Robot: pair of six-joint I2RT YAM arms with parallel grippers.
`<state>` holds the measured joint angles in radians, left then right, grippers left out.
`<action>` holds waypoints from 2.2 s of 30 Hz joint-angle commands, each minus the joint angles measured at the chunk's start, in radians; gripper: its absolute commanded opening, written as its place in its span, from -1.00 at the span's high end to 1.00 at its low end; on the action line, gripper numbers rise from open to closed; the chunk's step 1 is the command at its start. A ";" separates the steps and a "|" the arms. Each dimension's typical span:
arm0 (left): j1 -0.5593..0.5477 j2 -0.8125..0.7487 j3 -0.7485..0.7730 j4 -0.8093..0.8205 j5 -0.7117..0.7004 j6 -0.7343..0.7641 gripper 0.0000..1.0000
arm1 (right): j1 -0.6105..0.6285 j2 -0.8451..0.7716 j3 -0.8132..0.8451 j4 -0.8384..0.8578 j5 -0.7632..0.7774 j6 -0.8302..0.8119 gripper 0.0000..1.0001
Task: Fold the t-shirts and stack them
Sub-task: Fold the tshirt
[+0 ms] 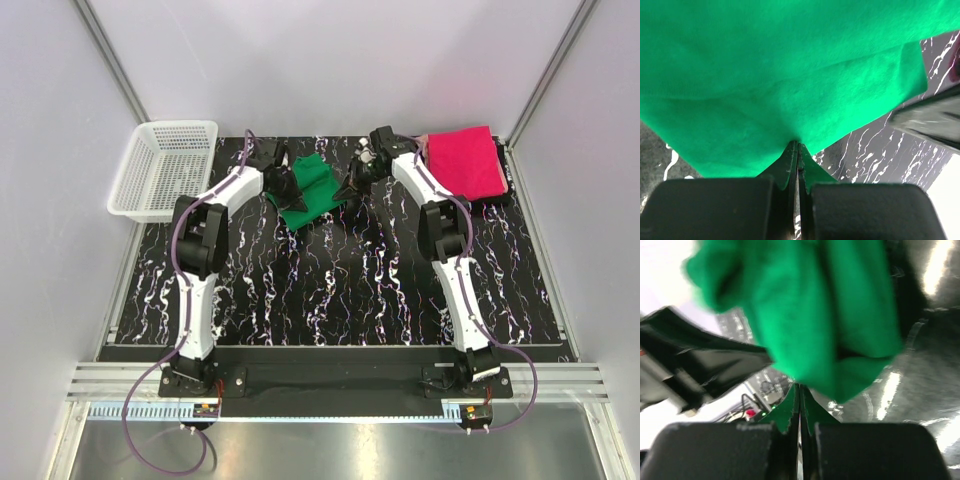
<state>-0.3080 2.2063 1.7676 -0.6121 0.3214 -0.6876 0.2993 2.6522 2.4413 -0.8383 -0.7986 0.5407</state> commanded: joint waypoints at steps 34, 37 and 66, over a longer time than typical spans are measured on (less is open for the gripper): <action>-0.052 -0.037 -0.091 -0.055 -0.064 0.017 1.00 | 0.066 -0.027 -0.091 -0.153 0.260 -0.169 1.00; -0.066 -0.062 -0.137 -0.051 -0.073 0.019 1.00 | 0.066 -0.110 -0.155 -0.141 0.243 -0.194 1.00; -0.037 -0.074 0.032 -0.090 -0.102 0.037 1.00 | 0.067 0.089 0.338 -0.167 0.308 -0.134 1.00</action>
<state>-0.3489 2.1078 1.7496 -0.6720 0.2493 -0.6617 0.3595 2.6919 2.7178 -0.9878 -0.4900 0.3706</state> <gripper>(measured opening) 0.009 0.009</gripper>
